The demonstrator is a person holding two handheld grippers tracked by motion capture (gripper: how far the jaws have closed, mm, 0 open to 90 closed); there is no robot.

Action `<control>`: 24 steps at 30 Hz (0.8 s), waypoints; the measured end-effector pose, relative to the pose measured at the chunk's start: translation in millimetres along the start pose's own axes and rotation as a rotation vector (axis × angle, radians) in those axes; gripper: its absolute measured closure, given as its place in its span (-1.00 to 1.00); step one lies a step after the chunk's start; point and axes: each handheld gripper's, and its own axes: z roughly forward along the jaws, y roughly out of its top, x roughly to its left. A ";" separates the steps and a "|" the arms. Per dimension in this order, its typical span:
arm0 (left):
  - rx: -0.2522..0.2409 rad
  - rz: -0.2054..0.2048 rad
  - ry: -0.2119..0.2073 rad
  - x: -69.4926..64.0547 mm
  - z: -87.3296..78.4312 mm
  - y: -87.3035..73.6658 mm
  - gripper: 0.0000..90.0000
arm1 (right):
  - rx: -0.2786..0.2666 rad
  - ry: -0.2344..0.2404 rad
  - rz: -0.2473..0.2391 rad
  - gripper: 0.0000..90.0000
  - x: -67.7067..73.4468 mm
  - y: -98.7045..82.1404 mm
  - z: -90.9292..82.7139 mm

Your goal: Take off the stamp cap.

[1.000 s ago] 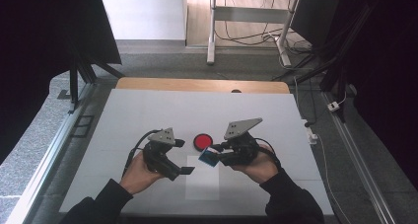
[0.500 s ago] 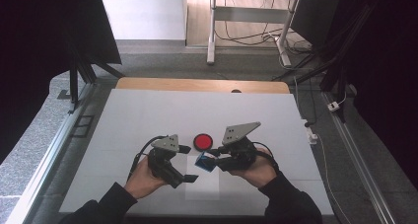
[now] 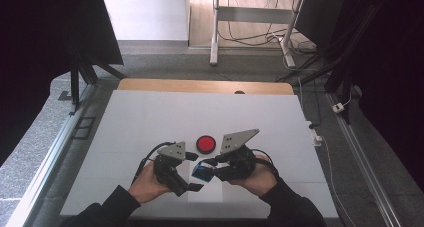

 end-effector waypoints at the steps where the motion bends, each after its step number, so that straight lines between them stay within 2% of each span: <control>1: -0.001 0.006 -0.001 -0.7 0.1 0.1 -0.96 | 0.002 0.004 -0.002 0.58 0.9 0.5 0.0; 5: -0.002 0.050 -0.020 -3.3 -2.4 0.1 -0.76 | -0.001 0.014 -0.007 0.58 3.7 1.1 1.0; 6: -0.007 0.053 -0.035 -3.3 -3.1 0.0 -0.57 | -0.002 0.012 -0.009 0.58 4.3 1.4 0.7; 8: -0.016 0.061 -0.052 -3.4 -4.1 -0.4 -0.51 | -0.003 0.012 -0.010 0.58 4.4 1.5 0.3; 11: -0.015 0.074 -0.075 -3.9 -4.7 -0.6 -0.26 | -0.009 0.012 -0.008 0.58 4.6 2.1 -1.6; 12: -0.018 0.078 -0.083 -4.0 -5.1 -0.8 -0.10 | -0.014 0.015 -0.008 0.58 4.9 2.6 -2.6; 19: -0.032 0.090 -0.117 -3.5 -7.5 -1.8 0.21 | -0.014 0.019 -0.008 0.58 4.8 2.7 -4.0; 24: -0.039 0.090 -0.136 -2.4 -7.8 -3.0 0.33 | -0.014 0.023 -0.011 0.58 4.6 2.6 -3.8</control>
